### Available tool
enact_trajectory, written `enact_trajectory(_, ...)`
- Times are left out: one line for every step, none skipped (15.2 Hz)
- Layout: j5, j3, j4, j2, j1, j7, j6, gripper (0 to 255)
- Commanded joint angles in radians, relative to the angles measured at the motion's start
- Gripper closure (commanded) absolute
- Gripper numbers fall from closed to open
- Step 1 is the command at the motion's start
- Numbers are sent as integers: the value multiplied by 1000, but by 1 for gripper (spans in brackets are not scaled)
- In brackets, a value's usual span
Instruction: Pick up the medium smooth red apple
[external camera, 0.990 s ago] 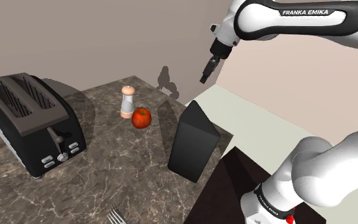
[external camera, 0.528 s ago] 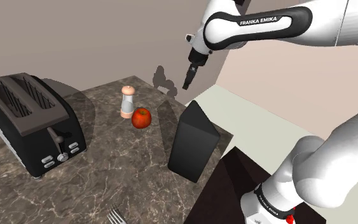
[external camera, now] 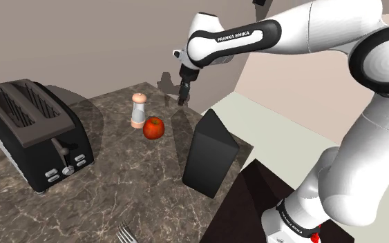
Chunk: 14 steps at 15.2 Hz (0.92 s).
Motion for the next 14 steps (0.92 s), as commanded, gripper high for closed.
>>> enact_trajectory(6,12,40,63,4,-44,13,0)
enact_trajectory(7,19,65,97,7,-63,17,0)
enact_trajectory(8,27,91,130,10,-81,20,0)
enact_trajectory(8,34,117,164,12,-99,23,0)
enact_trajectory(8,42,144,198,15,-116,25,0)
enact_trajectory(6,49,172,231,18,-132,26,0)
enact_trajectory(4,57,200,265,21,-148,27,0)
enact_trajectory(1,64,229,298,25,-164,27,0)
enact_trajectory(-1,69,245,317,27,-172,27,0)
enact_trajectory(0,69,241,324,26,-173,37,0)
enact_trajectory(1,69,237,330,26,-174,48,0)
enact_trajectory(1,70,234,337,26,-174,58,0)
enact_trajectory(2,70,230,344,26,-175,68,0)
enact_trajectory(3,70,227,351,25,-175,79,0)
